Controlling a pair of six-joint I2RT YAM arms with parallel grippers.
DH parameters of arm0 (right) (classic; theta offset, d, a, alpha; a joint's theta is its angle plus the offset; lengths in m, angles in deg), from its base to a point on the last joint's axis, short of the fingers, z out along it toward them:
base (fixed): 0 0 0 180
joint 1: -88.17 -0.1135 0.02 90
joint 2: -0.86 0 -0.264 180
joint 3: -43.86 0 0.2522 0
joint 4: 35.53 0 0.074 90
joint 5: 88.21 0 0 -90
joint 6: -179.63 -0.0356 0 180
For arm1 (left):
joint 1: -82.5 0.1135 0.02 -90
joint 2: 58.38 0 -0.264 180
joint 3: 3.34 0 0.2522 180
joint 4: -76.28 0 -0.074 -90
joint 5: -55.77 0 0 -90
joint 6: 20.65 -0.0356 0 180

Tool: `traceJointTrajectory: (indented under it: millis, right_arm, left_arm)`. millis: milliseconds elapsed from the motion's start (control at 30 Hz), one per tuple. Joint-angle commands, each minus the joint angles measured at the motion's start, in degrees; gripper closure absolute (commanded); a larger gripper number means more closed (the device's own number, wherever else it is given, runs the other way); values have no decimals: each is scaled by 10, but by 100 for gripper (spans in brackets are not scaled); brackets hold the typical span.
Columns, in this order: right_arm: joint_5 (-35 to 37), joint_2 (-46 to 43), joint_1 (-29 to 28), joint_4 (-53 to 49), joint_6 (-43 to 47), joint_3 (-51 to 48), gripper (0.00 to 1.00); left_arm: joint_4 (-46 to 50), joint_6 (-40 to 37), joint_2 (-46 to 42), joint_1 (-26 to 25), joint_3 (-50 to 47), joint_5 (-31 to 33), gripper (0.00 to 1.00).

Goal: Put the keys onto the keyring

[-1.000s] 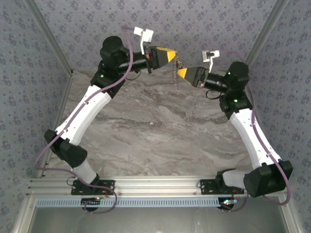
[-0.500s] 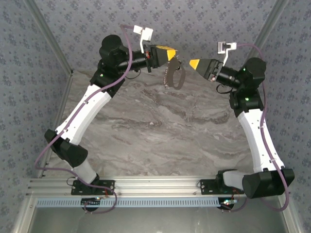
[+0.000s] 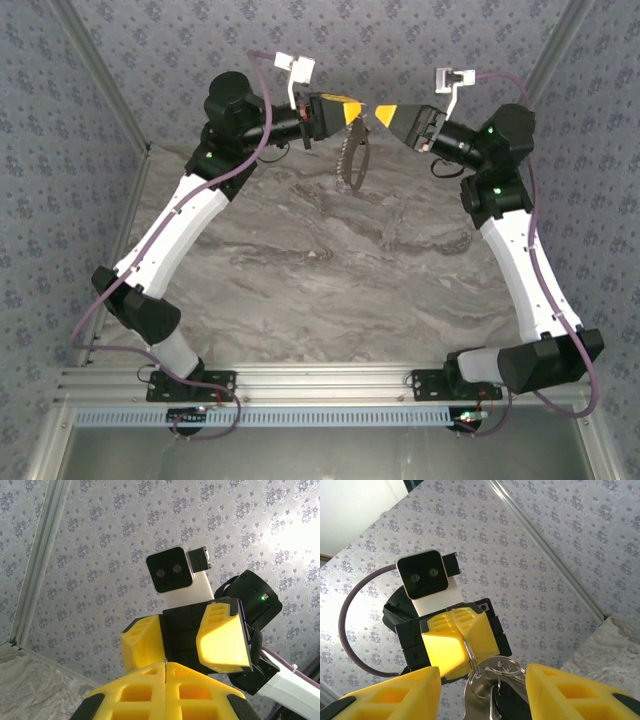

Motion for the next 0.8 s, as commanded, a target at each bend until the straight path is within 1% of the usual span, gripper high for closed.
traceJointTrajectory:
  millis: [0,133,233,300,367,467,600,667,700,767]
  right_arm:
    - [10,9,-15,15,8,28,50]
    - [11,18,-26,11,14,35,52]
    - [10,25,-27,11,14,40,58]
    - [8,27,-28,10,15,42,69]
    - [6,29,-28,9,15,42,83]
    - [1,31,-27,6,16,43,99]
    - [-8,31,-22,-7,23,46,100]
    - [-14,30,-17,-33,40,52,100]
    - [-16,28,-14,-65,61,60,100]
    - [-17,25,-10,-148,121,81,100]
  left_arm:
    - [-25,4,-2,2,22,-16,100]
    - [-24,4,-2,2,23,-16,100]
    - [-23,3,-2,2,22,-16,100]
    - [-22,1,-2,2,22,-16,100]
    - [-21,0,-2,2,22,-16,100]
    - [-20,0,1,2,24,-19,100]
    - [-11,-1,8,3,34,-29,100]
    - [8,-8,13,4,47,-39,99]
    - [26,-17,16,4,56,-40,90]
    - [57,-37,16,7,67,-41,75]
